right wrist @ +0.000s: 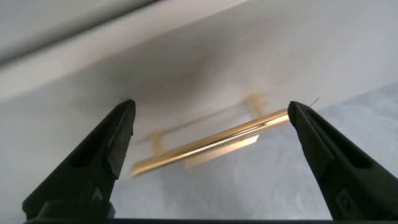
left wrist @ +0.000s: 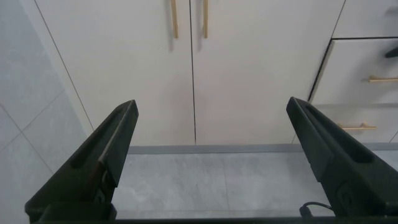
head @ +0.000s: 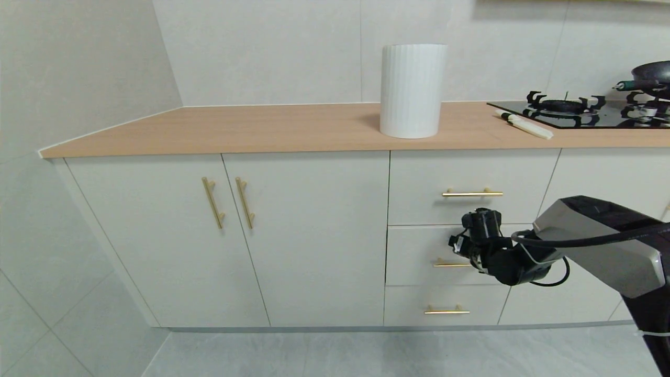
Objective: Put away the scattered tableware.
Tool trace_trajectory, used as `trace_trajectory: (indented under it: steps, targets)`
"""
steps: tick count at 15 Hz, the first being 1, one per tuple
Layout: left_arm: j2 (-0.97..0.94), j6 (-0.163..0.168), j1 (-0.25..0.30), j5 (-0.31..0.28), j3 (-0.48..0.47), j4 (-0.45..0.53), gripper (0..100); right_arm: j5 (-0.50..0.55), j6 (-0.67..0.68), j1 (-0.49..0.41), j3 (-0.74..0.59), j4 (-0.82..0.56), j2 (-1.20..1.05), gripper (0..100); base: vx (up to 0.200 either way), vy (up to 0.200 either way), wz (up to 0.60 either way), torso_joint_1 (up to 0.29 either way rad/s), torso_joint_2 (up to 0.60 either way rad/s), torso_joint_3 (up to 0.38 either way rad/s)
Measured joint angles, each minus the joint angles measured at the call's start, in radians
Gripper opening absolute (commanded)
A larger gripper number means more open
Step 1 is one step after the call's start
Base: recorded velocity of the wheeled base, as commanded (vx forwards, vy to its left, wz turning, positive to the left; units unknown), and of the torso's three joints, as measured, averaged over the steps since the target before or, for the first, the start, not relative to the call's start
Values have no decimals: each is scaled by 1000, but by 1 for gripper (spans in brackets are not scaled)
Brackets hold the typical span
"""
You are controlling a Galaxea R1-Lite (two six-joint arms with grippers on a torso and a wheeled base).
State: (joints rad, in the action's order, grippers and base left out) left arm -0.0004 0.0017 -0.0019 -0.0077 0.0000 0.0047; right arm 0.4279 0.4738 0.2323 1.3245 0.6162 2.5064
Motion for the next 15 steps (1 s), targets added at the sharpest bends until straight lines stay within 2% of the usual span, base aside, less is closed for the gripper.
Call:
trace_trajectory:
  steps: [10,12,15]
  targets:
    - [0,0,-1,0,0,0,100,38,3,-17,23,50,24,100,0,0,0,0,0,0]
    - [0,0,0,0,0,0,100,33,5,-13,-50,54,-21,100,0,0,0,0,0,0]
    - [0,0,0,0,0,0,100,-5,0,5,-244,51,-185,100,0,0,0,0,0,0]
